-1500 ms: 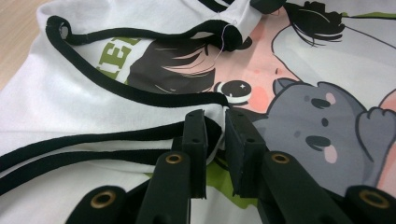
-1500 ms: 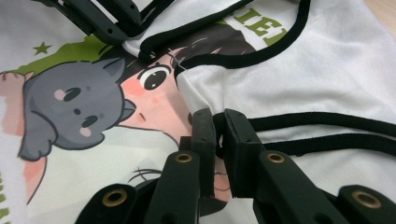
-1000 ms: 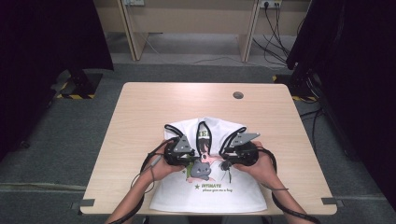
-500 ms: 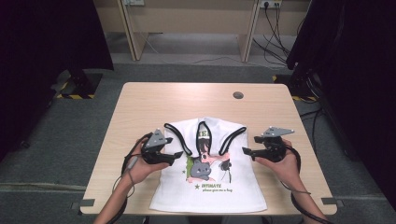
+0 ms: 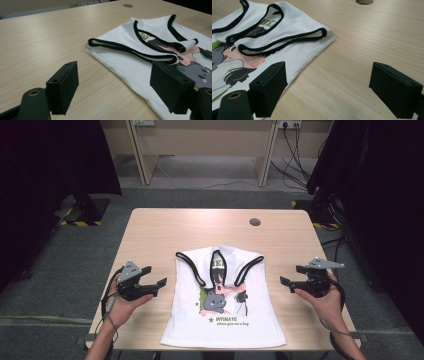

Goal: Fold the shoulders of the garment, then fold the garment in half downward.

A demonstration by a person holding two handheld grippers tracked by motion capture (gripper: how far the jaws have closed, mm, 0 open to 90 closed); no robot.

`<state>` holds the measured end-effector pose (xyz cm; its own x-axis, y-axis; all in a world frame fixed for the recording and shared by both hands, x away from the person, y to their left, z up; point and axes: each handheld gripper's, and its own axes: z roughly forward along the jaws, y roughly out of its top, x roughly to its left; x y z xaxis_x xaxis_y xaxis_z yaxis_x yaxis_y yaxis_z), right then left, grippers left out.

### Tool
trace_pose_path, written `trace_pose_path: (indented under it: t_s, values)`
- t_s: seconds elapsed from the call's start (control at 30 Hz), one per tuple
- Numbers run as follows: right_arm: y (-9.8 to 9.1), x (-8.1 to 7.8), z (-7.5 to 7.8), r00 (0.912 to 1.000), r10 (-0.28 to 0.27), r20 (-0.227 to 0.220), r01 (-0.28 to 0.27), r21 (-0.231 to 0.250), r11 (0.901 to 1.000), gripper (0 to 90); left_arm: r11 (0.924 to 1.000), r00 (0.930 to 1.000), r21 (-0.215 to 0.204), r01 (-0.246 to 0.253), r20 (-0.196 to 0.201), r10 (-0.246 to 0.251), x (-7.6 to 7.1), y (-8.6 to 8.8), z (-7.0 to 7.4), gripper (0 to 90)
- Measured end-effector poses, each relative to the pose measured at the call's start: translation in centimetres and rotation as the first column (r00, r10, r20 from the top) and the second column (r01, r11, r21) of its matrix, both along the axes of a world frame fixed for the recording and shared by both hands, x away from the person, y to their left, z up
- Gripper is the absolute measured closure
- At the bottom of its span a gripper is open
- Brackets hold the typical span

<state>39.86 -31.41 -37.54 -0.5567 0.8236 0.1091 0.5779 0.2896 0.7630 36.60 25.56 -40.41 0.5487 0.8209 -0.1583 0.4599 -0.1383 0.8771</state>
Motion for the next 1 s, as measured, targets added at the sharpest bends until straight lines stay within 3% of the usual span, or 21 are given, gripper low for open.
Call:
trace_pose_path:
  t_s: [0.1,0.27,0.37,0.5,0.53,0.6,0.7,0.8,1.0]
  values:
    - [-0.9,0.0,0.2,0.9998,-0.018,0.007,0.018,0.002,0.9998,13.4,0.9996,0.9997,-0.009,-0.026,-0.001,0.026,0.2,0.1,-0.2,22.2]
    - [-1.6,0.3,0.0,0.9991,-0.043,0.001,0.043,0.016,0.9989,13.3,0.9998,0.9998,-0.004,-0.017,-0.006,0.017,0.9,-0.8,-0.3,22.1]
    - [-1.6,0.5,0.0,0.999,-0.043,-0.008,0.043,0.008,0.999,13.3,0.9998,0.9999,0.016,-0.007,0.008,0.007,1.7,-1.1,0.3,22.1]
    - [-1.5,1.0,0.8,0.9987,-0.05,-0.004,0.05,-0.003,0.9987,13.4,0.9998,0.9998,0.018,-0.013,-0.016,0.013,2.9,-1.5,0.5,21.7]
    - [-1.5,1.1,1.0,0.9987,-0.05,-0.004,0.05,0.012,0.9987,13.4,0.9997,0.9997,0.024,-0.001,-0.023,0.002,3.1,-1.7,0.5,21.7]
    - [-1.2,1.6,1.4,0.9992,-0.039,-0.003,0.039,0.009,0.9992,13.4,0.999,0.9999,0.045,0.004,-0.015,-0.003,3.7,-2.0,0.6,21.8]
    - [-0.5,2.8,1.6,0.9992,-0.033,-0.022,0.033,0.012,0.9994,13.5,0.9995,0.9996,0.031,-0.007,-0.029,0.008,5.1,-2.4,0.6,22.3]
    - [0.6,4.3,1.6,0.9987,-0.019,-0.047,0.019,0.001,0.9998,14.5,0.9979,0.9985,0.064,0.005,-0.054,-0.001,7.0,-2.9,0.4,23.3]
    - [2.2,7.4,1.4,0.9962,-0.009,-0.087,0.008,-0.006,0.9999,22.2,0.9973,0.994,0.073,0.003,-0.109,0.005,11.0,-4.0,-0.2,27.6]
